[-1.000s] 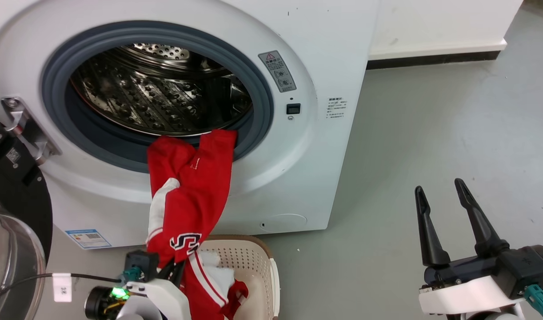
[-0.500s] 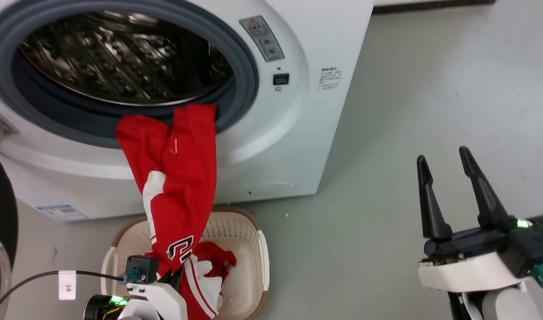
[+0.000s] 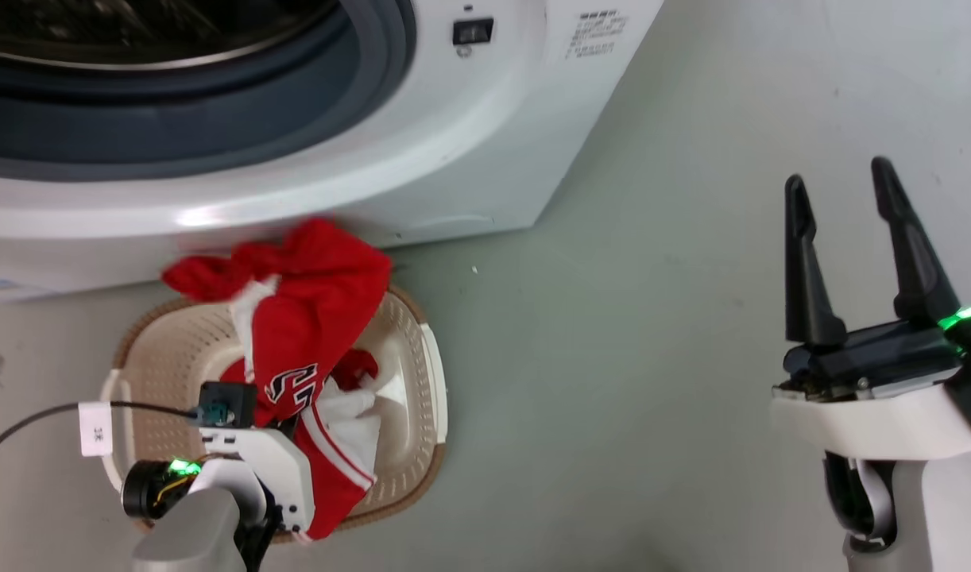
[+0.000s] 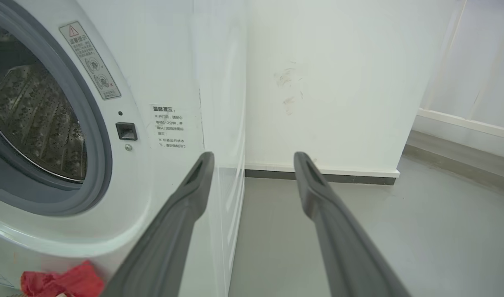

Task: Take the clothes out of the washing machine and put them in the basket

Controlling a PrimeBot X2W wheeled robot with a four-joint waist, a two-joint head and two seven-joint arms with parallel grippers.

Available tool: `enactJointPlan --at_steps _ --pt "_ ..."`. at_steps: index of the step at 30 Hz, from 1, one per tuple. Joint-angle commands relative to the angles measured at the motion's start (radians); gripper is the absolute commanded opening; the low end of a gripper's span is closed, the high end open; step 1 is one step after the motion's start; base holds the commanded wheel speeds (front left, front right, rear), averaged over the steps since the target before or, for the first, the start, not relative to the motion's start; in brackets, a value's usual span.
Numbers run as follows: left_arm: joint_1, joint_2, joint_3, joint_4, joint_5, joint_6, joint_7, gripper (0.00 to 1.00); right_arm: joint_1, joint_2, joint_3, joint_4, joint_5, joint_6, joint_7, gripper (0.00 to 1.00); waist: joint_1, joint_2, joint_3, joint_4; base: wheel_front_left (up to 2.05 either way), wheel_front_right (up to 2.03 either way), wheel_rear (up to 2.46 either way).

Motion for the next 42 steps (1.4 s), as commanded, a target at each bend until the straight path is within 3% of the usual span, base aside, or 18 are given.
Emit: enactJointPlan --at_steps 1,15,27,28,29,35,42 --pt "-0.028 -0.001 -0.004 0.017 -0.006 -0.004 0.012 0.0 -0.026 0.001 -0.005 -0.009 0.006 -0.001 -0.002 1.0 -0.0003 -0.0001 0.084 -0.02 0.0 0.0 0.0" --pt "-0.176 0.004 -0.013 0.084 -0.035 -0.004 0.125 0.0 -0.12 0.001 -0.047 -0.047 0.023 -0.001 -0.002 1.0 -0.0003 -0.0001 0.299 -0.016 0.0 0.0 0.0" --pt "-0.24 0.003 -0.021 0.095 -0.035 0.027 0.158 0.0 -0.145 0.001 -0.059 -0.051 0.029 -0.001 -0.002 1.0 -0.0003 -0.0001 0.358 -0.014 0.0 0.0 0.0" --pt "-0.241 0.003 -0.024 0.095 -0.032 0.032 0.159 0.94 -0.145 0.001 -0.059 -0.048 0.029 -0.001 -0.002 1.0 -0.0003 -0.0001 0.357 -0.014 0.0 0.0 0.0" --pt "-0.242 0.001 -0.026 0.095 -0.03 0.035 0.15 1.0 -0.145 0.001 -0.061 -0.044 0.027 -0.001 -0.002 1.0 -0.0003 -0.0001 0.352 -0.011 0.0 0.0 0.0" --pt "-0.188 -0.022 -0.017 0.097 -0.05 0.039 0.117 1.0 -0.115 0.001 -0.05 -0.02 0.023 -0.001 -0.002 1.0 -0.0003 -0.0001 0.271 0.007 0.0 0.0 0.0" --pt "-0.089 -0.052 -0.012 0.097 -0.068 0.026 0.016 1.0 -0.059 0.001 -0.034 0.021 0.013 -0.001 -0.002 1.0 -0.0003 -0.0001 0.098 0.039 0.0 0.0 0.0"
